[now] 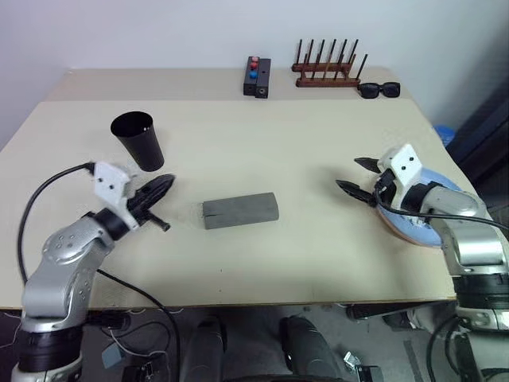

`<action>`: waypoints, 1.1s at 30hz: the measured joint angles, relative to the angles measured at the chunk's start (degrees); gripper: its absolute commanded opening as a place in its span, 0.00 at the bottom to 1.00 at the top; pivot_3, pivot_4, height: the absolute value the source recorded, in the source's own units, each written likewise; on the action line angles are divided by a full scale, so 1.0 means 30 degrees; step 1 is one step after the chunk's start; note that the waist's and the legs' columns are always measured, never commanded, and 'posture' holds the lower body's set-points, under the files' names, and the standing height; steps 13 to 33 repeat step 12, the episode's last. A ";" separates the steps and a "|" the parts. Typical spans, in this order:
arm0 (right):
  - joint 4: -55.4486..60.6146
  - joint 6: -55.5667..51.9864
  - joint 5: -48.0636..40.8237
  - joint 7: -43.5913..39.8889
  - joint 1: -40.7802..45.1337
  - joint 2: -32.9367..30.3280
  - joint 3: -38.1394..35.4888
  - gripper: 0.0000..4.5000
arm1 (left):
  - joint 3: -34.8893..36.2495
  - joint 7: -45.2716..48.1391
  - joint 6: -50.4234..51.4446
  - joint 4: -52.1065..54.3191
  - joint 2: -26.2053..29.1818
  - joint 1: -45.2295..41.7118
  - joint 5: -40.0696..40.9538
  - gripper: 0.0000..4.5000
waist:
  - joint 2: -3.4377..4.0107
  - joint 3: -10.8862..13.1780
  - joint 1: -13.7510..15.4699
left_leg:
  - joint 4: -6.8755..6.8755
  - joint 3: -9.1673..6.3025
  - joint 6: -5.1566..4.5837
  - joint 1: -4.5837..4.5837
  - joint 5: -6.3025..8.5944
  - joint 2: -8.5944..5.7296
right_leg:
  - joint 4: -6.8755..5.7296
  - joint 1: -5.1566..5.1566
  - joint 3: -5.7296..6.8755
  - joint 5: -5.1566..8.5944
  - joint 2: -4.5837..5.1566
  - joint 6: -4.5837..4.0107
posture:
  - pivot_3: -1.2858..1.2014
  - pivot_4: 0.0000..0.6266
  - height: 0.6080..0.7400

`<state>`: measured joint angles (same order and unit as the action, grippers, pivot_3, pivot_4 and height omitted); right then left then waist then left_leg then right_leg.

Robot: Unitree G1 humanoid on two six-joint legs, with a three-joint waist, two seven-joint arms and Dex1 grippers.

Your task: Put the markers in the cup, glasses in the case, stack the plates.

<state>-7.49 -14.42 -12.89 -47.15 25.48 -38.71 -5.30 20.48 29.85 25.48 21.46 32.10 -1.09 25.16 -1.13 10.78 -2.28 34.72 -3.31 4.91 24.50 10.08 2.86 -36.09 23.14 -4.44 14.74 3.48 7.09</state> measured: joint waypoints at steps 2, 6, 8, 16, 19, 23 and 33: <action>-0.1013 0.0634 0.0218 -0.0001 0.0384 0.0044 0.0095 0.76 | 0.1305 -0.0654 -0.0124 0.0406 -0.0354 0.1268 -0.0030 0.00 | -0.0005 0.0000 -0.0006 | -0.0004 0.0003 0.0003 0.0000 0.0002 -0.0001 | 0.0005 -0.0004 0.0003 0.0001 0.0010 -0.0002 | 0.52 0.24 1.00; -0.2833 0.1648 0.0597 -0.0294 0.0687 0.0099 0.0485 0.76 | 0.2512 -0.1224 -0.0548 0.0829 -0.0495 0.2712 -0.0165 0.00 | -0.0007 0.0002 0.0007 | -0.0002 0.0006 0.0006 -0.0003 0.0003 -0.0001 | 0.0002 0.0006 0.0004 -0.0003 0.0012 -0.0010 | 0.52 0.24 1.00; -0.3503 0.1842 0.0778 -0.0480 0.1062 0.0147 0.0754 0.76 | 0.2736 -0.1363 -0.0769 0.0825 -0.0491 0.2751 -0.0259 0.00 | -0.0006 0.0003 -0.0061 | -0.0001 0.0012 0.0006 -0.0003 0.0004 -0.0001 | 0.0002 0.0012 0.0001 -0.0008 0.0013 -0.0019 | 0.52 0.24 1.00; -0.4311 0.2456 0.1035 -0.0577 0.2028 0.0438 0.0980 0.76 | 0.2764 -0.1388 -0.0960 0.0752 -0.0484 0.2749 -0.0377 0.00 | -0.0006 0.0002 -0.0102 | -0.0030 0.0018 0.0007 -0.0005 0.0004 0.0002 | 0.0004 0.0026 0.0001 -0.0008 0.0010 -0.0017 | 0.52 0.24 1.00; -0.4311 0.2456 0.1035 -0.0577 0.2028 0.0438 0.0980 0.76 | 0.2764 -0.1388 -0.0960 0.0752 -0.0484 0.2749 -0.0377 0.00 | -0.0006 0.0002 -0.0102 | -0.0030 0.0018 0.0007 -0.0005 0.0004 0.0002 | 0.0004 0.0026 0.0001 -0.0008 0.0010 -0.0017 | 0.52 0.24 1.00; -0.4311 0.2456 0.1035 -0.0577 0.2028 0.0438 0.0980 0.76 | 0.2764 -0.1388 -0.0960 0.0752 -0.0484 0.2749 -0.0377 0.00 | -0.0006 0.0002 -0.0102 | -0.0030 0.0018 0.0007 -0.0005 0.0004 0.0002 | 0.0004 0.0026 0.0001 -0.0008 0.0010 -0.0017 | 0.52 0.24 1.00; -0.4311 0.2456 0.1035 -0.0577 0.2028 0.0438 0.0980 0.76 | 0.2764 -0.1388 -0.0960 0.0752 -0.0484 0.2749 -0.0377 0.00 | -0.0006 0.0002 -0.0102 | -0.0030 0.0018 0.0007 -0.0005 0.0004 0.0002 | 0.0004 0.0026 0.0001 -0.0008 0.0010 -0.0017 | 0.52 0.24 1.00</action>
